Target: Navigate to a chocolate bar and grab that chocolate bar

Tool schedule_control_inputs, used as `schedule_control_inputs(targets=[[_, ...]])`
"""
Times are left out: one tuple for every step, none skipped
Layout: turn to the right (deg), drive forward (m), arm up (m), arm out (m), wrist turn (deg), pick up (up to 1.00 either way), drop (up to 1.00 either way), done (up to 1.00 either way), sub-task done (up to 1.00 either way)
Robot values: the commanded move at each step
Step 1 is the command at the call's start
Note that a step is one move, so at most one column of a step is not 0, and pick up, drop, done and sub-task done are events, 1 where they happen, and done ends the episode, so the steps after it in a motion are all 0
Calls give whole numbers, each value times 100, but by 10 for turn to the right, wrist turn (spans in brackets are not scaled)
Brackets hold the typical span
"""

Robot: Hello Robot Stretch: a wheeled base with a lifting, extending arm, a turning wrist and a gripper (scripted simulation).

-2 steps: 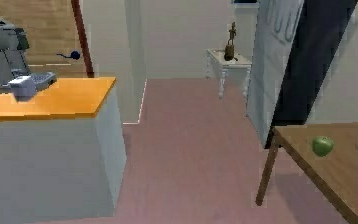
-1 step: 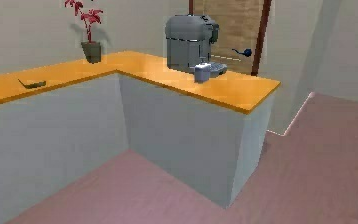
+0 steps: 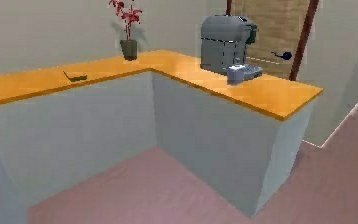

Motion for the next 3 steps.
schedule_control_inputs(targets=[[0,30,0,0,0,0,0,0,0],[-300,0,0,0,0,0,0,0,0],[0,65,0,0,0,0,0,0,0]])
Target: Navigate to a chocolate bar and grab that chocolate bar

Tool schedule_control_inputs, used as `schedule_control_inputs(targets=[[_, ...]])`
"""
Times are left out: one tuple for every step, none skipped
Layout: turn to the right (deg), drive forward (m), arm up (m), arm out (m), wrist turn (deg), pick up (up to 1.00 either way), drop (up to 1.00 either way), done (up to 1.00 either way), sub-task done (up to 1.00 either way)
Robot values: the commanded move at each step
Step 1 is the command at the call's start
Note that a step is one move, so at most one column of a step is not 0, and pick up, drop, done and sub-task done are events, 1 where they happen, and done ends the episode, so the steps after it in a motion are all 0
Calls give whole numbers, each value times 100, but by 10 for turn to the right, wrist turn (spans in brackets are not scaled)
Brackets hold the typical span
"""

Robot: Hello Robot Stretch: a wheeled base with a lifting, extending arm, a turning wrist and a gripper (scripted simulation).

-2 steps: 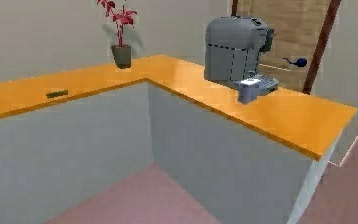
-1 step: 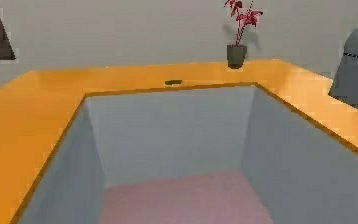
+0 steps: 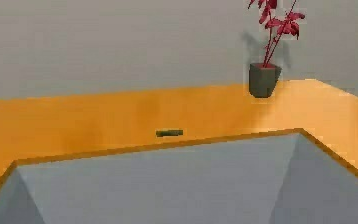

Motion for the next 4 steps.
schedule_control_inputs(targets=[[-450,0,0,0,0,0,0,0,0],[-420,0,0,0,0,0,0,0,0],[-60,0,0,0,0,0,0,0,0],[450,0,0,0,0,0,0,0,0]])
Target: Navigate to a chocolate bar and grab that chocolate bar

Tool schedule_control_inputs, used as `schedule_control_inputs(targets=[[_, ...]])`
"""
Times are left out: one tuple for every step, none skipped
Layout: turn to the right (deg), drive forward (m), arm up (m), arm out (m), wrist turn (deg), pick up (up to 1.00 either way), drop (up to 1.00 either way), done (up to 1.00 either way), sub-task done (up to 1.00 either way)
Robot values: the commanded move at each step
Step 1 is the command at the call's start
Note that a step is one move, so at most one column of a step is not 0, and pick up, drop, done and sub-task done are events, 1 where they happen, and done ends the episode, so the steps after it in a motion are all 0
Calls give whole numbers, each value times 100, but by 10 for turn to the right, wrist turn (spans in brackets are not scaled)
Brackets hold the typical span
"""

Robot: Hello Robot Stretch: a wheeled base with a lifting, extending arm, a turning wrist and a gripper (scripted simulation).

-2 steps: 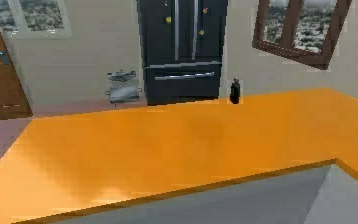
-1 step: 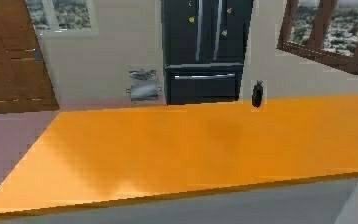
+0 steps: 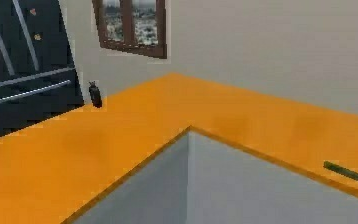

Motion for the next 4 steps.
schedule_control_inputs(targets=[[450,0,0,0,0,0,0,0,0],[210,0,0,0,0,0,0,0,0],[0,55,0,0,0,0,0,0,0],[-450,0,0,0,0,0,0,0,0]])
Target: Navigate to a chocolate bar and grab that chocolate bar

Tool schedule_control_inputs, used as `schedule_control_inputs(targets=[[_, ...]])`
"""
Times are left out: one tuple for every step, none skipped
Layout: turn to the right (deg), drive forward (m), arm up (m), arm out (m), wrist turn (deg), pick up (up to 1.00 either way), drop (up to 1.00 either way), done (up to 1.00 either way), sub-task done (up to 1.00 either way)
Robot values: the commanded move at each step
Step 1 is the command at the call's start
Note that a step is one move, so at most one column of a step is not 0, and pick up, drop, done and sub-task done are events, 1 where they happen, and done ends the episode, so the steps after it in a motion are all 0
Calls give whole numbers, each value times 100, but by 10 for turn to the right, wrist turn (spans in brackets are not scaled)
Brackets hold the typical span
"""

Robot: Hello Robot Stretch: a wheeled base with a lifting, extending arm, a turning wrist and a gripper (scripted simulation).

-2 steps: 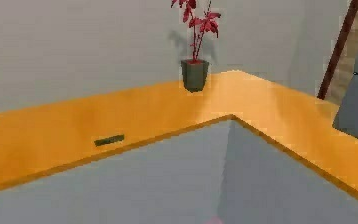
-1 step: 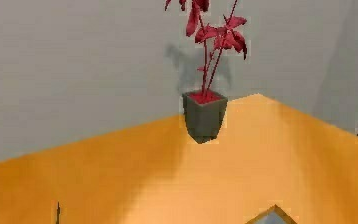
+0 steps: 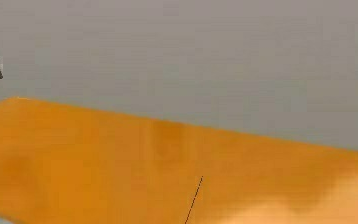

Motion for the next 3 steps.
schedule_control_inputs(targets=[[-450,0,0,0,0,0,0,0,0],[-360,0,0,0,0,0,0,0,0],[-60,0,0,0,0,0,0,0,0]])
